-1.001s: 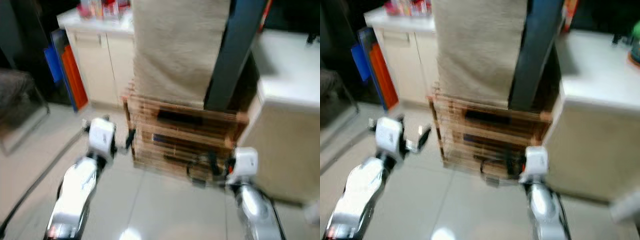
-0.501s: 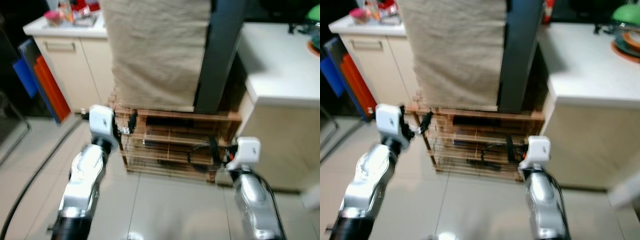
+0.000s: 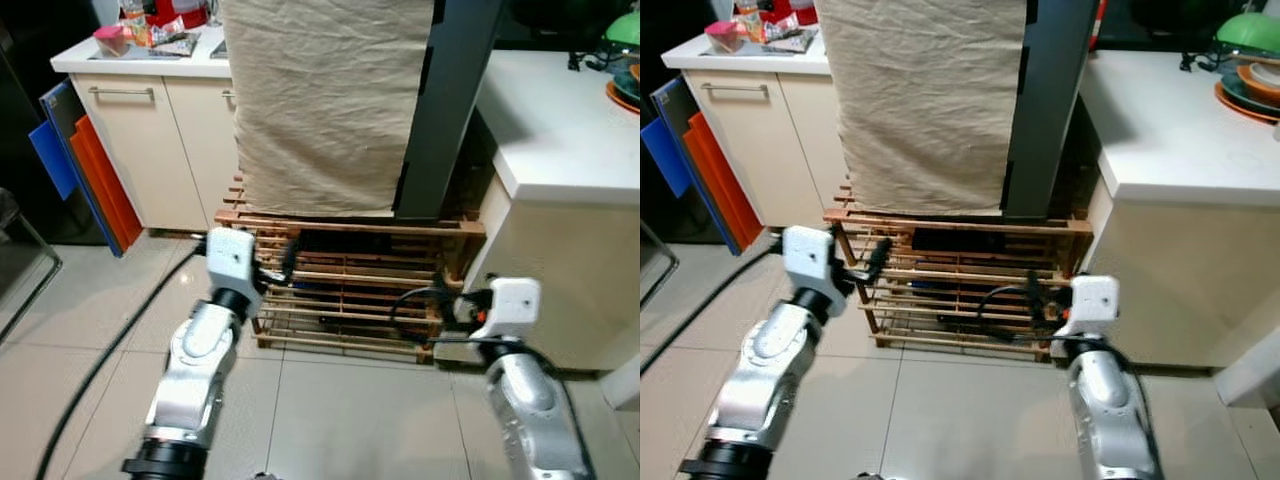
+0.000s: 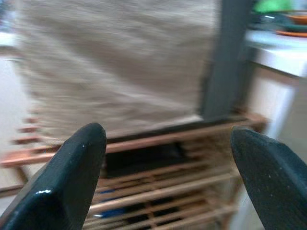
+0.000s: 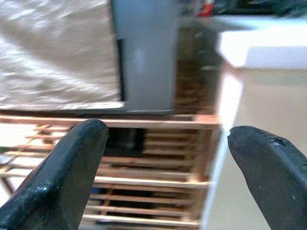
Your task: Restocking fridge
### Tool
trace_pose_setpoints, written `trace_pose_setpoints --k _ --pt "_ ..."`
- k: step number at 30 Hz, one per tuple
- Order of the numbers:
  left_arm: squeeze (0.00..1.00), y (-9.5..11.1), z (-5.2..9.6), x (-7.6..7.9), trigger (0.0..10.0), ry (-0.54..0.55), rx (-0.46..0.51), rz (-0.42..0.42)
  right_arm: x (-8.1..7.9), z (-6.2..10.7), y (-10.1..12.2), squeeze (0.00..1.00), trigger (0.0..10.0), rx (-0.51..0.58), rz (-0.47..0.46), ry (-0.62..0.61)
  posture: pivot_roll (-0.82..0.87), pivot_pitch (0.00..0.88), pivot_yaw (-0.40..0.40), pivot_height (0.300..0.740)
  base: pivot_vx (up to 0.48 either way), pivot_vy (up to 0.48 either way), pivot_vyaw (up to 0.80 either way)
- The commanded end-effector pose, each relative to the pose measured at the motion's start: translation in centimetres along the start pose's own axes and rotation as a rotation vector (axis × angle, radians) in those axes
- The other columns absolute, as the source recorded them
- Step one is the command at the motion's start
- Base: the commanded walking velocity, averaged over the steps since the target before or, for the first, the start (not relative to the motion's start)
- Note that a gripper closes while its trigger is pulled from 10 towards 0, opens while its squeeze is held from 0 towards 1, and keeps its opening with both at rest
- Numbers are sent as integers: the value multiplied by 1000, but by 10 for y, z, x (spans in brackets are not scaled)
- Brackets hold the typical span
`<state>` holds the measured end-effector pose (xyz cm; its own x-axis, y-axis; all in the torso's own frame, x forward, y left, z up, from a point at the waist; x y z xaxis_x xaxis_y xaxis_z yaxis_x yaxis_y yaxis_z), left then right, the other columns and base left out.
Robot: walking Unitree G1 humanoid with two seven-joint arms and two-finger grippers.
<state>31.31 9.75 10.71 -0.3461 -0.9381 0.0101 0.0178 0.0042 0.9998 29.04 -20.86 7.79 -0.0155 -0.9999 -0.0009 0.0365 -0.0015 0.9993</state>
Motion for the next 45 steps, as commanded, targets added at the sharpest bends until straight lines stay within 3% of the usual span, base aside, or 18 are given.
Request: trace_pose_setpoints --k 1,5,11,14,20,23,28,35,39,42,45 --pt "0 -2 -2 2 10000 -9 -13 4 10 -1 4 0 10000 7 -21 -49 -193 0 66 740 0 0 0" --pt "0 -1 -3 11 10000 -42 -8 9 12 1 12 0 10000 24 -13 -47 -222 0 64 740 0 0 0" --pt "0 -3 1 3 10000 -19 -11 6 6 4 5 0 10000 -4 -20 -33 -184 0 48 740 0 0 0" --pt "0 -8 12 -8 10000 26 -21 -8 -11 3 -5 0 10000 -35 -49 13 -151 0 35 740 0 0 0" --pt "0 -9 19 -12 10000 40 -23 -42 -31 7 -12 0 10000 -54 -61 62 -129 0 35 740 0 0 0" --pt "0 -4 15 -22 10000 50 -26 -92 -33 10 -22 0 10000 -76 -73 46 -124 0 51 740 0 0 0" --pt "0 4 7 -24 10000 24 -2 -124 -26 7 -19 0 10000 -66 -57 30 -149 0 62 740 0 0 0" --pt "0 2 1 -27 10000 54 11 -78 -15 4 -18 0 10000 -66 -47 4 -156 0 25 740 376 0 0" --pt "0 -1 2 -33 10000 105 13 -70 -28 5 -31 0 10000 -109 -51 53 -118 0 1 740 468 0 0" --pt "0 2 5 -38 10000 150 28 -49 -36 3 -28 0 10000 -99 -60 79 -116 0 10 740 459 0 0" --pt "0 2 8 -47 10000 214 43 -30 -35 1 -30 0 10000 -99 -94 58 -120 0 15 740 446 0 0"
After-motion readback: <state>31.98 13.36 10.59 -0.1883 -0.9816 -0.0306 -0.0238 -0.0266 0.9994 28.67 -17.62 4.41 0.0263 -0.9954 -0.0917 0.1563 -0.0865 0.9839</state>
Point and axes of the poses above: a point about 5 cm out from each wrist's last joint towards the gripper, its own z axis pointing back from the gripper into the wrist, its own y axis along the axis of the wrist's last joint, x = y × z, the point moved 3 cm from there along -z, pointing out of the wrist towards the gripper, and after that the axes turned 1 degree about -z, right-handed, at the moved point
